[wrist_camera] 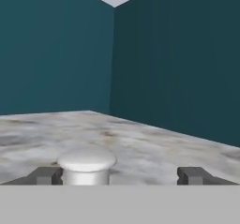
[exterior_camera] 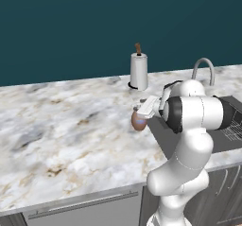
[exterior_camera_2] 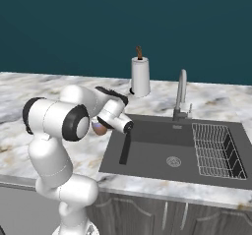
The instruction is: Locate and retrieve the soap dispenser and sponge from the cabinet. Place them next to the sink.
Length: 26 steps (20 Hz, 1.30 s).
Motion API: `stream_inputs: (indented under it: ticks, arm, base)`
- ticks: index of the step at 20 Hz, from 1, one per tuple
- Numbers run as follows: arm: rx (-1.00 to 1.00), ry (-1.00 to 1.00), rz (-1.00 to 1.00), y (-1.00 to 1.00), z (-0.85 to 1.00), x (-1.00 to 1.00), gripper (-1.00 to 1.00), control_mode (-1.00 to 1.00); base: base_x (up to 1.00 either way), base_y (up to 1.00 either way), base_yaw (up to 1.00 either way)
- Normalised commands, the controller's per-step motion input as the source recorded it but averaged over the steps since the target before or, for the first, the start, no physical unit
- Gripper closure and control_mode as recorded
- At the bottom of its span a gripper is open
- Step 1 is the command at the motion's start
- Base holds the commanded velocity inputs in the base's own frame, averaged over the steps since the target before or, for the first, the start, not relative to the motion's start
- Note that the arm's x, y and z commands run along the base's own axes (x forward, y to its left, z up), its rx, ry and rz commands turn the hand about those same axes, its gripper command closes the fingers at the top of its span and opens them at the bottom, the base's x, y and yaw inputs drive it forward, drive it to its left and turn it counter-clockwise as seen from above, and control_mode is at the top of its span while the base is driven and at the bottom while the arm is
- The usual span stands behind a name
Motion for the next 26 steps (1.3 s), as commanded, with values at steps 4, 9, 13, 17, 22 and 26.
stream_inputs:
  ticks: [4,9,13,17,22,26]
  arm:
    - [0.00,0.08,0.00,-0.03,0.04,-0.05,-1.00,-1.00]
    - [-0.02,0.11,0.00,-0.10,0.05,-0.20,-1.00,-1.00]
    - [-0.06,0.08,0.00,-0.09,0.00,-0.34,-1.00,-1.00]
    - [-0.08,0.05,0.00,-0.09,0.03,-0.32,-1.00,-1.00]
    - [-0.13,0.04,0.00,-0.14,0.24,-0.36,-1.00,-1.00]
    - [-0.20,0.05,-0.03,-0.14,0.30,-0.29,-1.00,-1.00]
  base:
    - [0.00,0.00,0.00]
    - [0.00,0.00,0.00]
    - [0.00,0.00,0.00]
    - [0.00,0.00,0.00]
    - [0.00,0.00,0.00]
    - [0.00,0.00,0.00]
